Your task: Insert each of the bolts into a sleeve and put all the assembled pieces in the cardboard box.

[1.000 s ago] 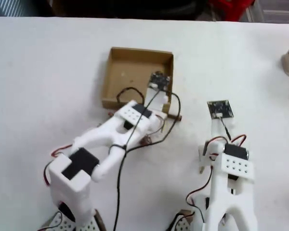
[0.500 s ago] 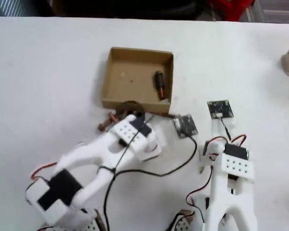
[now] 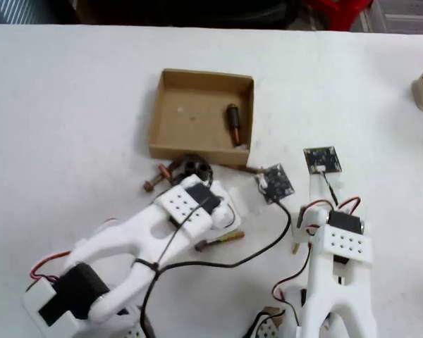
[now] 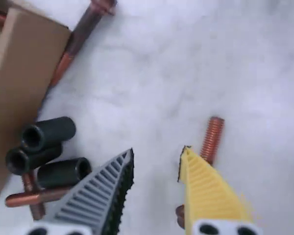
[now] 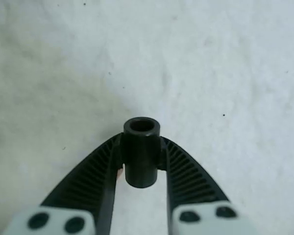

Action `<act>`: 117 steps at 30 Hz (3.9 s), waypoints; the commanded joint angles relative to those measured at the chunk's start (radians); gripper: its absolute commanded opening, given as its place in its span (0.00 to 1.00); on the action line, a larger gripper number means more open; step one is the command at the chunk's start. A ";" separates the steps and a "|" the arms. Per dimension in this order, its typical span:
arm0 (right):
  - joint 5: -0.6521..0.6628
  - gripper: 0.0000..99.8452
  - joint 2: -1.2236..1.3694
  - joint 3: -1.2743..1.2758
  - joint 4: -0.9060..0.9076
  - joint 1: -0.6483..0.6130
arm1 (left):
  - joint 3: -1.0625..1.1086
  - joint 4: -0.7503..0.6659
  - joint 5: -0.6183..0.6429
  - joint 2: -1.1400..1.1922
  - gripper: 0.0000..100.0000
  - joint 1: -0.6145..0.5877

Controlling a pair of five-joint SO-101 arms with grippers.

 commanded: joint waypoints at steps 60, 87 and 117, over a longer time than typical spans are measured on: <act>0.015 0.02 -0.027 0.006 -0.018 -0.030 | 0.181 -0.428 0.796 -0.125 0.02 -0.076; 0.078 0.02 -0.027 0.008 -0.013 -0.031 | 0.207 -0.287 0.884 -0.113 0.17 -0.061; 0.078 0.02 -0.031 0.008 -0.012 -0.031 | -0.087 -0.351 0.882 0.196 0.02 -0.091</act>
